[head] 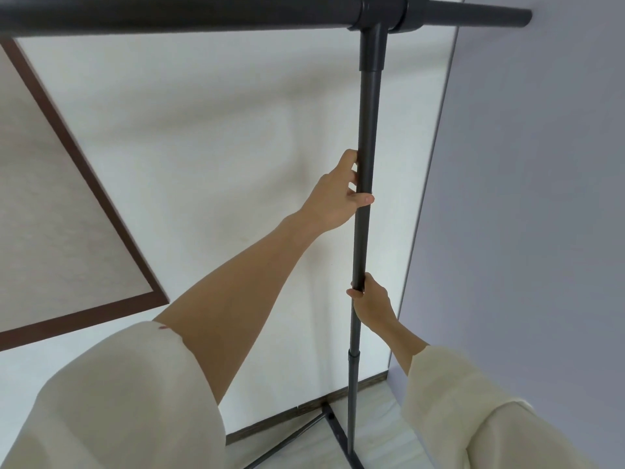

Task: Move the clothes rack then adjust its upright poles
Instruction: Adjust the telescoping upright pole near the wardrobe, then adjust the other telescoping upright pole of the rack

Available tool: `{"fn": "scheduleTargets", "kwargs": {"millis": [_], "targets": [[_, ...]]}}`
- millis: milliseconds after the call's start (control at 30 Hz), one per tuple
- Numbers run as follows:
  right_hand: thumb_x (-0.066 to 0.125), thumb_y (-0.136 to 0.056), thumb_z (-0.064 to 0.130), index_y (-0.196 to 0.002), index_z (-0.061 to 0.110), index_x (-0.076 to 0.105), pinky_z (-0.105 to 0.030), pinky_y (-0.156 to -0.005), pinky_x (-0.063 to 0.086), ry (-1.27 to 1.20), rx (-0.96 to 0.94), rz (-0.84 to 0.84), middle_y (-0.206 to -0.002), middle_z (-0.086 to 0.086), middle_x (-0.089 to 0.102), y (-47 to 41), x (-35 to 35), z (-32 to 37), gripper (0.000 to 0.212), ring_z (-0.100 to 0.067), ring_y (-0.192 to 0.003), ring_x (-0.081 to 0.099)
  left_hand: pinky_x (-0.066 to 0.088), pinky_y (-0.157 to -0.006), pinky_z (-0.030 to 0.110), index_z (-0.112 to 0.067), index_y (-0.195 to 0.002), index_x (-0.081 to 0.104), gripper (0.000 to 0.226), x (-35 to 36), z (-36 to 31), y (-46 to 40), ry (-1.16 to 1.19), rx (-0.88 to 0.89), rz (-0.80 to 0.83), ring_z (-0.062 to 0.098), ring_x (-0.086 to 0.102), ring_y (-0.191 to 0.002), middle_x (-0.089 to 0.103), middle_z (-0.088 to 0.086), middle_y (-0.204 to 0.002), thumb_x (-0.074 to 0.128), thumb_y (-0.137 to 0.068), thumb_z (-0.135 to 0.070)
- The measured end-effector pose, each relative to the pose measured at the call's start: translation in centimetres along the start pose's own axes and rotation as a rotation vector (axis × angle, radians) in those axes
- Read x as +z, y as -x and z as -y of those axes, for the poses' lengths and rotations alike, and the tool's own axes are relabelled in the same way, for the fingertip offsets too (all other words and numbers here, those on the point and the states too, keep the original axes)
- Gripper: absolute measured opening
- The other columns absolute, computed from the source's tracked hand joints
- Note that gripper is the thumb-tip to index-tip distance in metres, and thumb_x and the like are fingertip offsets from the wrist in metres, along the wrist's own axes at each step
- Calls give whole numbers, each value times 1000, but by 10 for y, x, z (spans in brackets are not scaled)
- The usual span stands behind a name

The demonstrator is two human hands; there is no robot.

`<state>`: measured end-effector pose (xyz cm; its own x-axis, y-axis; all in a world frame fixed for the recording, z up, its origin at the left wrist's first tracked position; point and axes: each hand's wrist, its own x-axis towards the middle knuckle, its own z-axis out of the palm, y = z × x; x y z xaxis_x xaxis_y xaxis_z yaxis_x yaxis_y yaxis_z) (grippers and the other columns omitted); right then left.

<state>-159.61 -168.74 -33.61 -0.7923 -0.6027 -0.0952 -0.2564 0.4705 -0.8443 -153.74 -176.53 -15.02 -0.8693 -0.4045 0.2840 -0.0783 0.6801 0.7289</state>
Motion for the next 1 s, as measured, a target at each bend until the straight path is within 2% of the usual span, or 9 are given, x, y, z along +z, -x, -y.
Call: {"fn": "scheduleTargets", "kwargs": {"millis": [267,367,467,633,700,767,833,900,1000], "targets": [[48,-97,16,-117,5,49,-39,-74,49,28,-3,65,-93,-7,58,-7,1,3,23,-26,-79,54,50,-90,37,-21,-136,27,56,-4,14,-3,-64,20,-19,27,65,-85,63,9,-110,56,-89,-19],[43,-100,22,-120,5,44,-41,-74,50,125,44,58,-92,-9,58,1,8,3,27,-29,-80,58,47,-94,37,-24,-143,17,60,1,24,7,-86,7,18,24,61,-98,60,6,-117,50,-93,-26],[42,-99,21,-122,2,43,-41,-83,49,269,127,78,-112,-13,58,9,12,3,30,-31,-97,60,39,-105,37,-33,-146,10,65,1,42,21,-87,-71,62,22,50,-122,49,1,-138,47,-92,-38],[39,-93,16,-99,5,52,-29,-69,39,407,233,182,-97,-8,46,24,7,6,18,-24,-78,48,25,-115,38,-31,-146,12,64,-19,75,64,-211,-204,64,21,28,-141,30,3,-153,45,-93,-42],[38,-94,15,-74,8,45,-23,-57,35,421,195,220,-84,-6,46,33,10,16,23,-21,-69,46,25,-113,37,-28,-146,15,63,-32,86,90,-235,-245,20,20,28,-141,31,5,-152,45,-92,-42],[36,-95,15,-65,11,35,-23,-56,34,415,120,268,-75,-4,43,45,18,35,31,-21,-68,44,26,-112,37,-28,-145,19,61,-48,94,120,-245,-295,-31,19,30,-140,32,5,-152,45,-92,-42],[36,-95,15,-70,10,42,-27,-70,38,418,44,313,-83,-6,48,60,31,58,27,-26,-81,48,29,-113,37,-28,-144,24,58,-62,100,154,-291,-342,-90,19,33,-138,35,3,-150,45,-92,-43],[35,-96,14,-99,6,56,-32,-87,43,383,-57,353,-106,-9,57,74,47,80,22,-30,-103,54,31,-111,35,-26,-141,32,54,-79,109,192,-348,-393,-150,17,38,-134,42,1,-146,47,-91,-42],[36,-98,14,-129,6,50,-33,-100,41,385,-246,397,-133,-11,55,103,79,115,35,-30,-123,50,35,-107,33,-23,-135,42,48,-110,119,257,-406,-515,-287,16,44,-129,50,0,-139,50,-91,-38]]}}
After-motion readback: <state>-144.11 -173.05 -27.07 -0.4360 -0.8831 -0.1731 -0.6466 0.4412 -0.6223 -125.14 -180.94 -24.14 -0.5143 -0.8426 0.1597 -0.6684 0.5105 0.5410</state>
